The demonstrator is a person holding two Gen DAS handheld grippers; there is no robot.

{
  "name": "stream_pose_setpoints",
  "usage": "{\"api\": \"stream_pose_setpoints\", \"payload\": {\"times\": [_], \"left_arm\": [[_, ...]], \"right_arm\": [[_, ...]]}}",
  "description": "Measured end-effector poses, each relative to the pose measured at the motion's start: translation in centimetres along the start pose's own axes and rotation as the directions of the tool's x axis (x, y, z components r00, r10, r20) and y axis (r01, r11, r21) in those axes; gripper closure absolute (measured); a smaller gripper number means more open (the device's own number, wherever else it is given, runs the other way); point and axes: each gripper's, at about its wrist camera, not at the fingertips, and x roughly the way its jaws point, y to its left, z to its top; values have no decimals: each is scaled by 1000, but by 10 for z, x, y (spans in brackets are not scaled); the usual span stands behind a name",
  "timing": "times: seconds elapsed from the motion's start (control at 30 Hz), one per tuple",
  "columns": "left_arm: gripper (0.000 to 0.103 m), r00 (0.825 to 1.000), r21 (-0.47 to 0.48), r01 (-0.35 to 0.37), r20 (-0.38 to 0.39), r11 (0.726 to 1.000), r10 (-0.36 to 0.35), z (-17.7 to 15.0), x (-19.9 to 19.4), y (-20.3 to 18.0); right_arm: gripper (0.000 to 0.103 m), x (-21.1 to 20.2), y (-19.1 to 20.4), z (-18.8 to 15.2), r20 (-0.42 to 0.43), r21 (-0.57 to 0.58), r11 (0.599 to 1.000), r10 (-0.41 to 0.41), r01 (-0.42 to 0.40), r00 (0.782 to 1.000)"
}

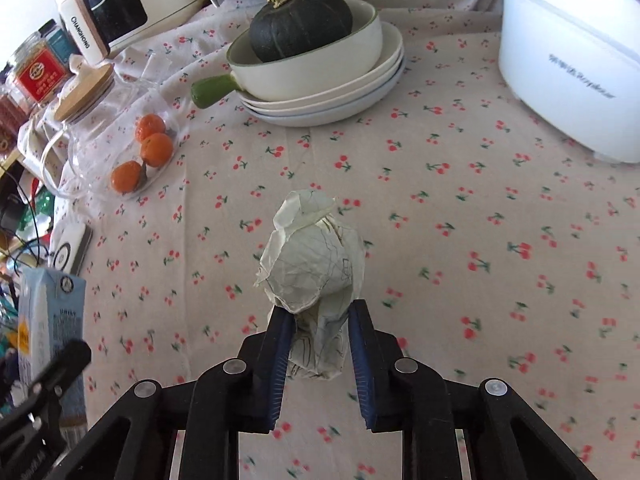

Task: Collect trash
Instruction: 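Carry the milk carton and tissue over the brown bin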

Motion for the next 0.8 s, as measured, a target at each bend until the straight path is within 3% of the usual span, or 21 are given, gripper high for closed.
{"api": "stream_pose_setpoints", "payload": {"times": [0.47,0.8], "left_arm": [[49,998,72,45,-45,996,-41,-58,-53,-74],[49,979,142,196,-79,970,-186,-97,-76,-155]], "right_arm": [[77,-106,-83,-80,51,-28,997,-65,67,997],[77,-155,-155,-154,33,12,996,-86,86,996]]}}
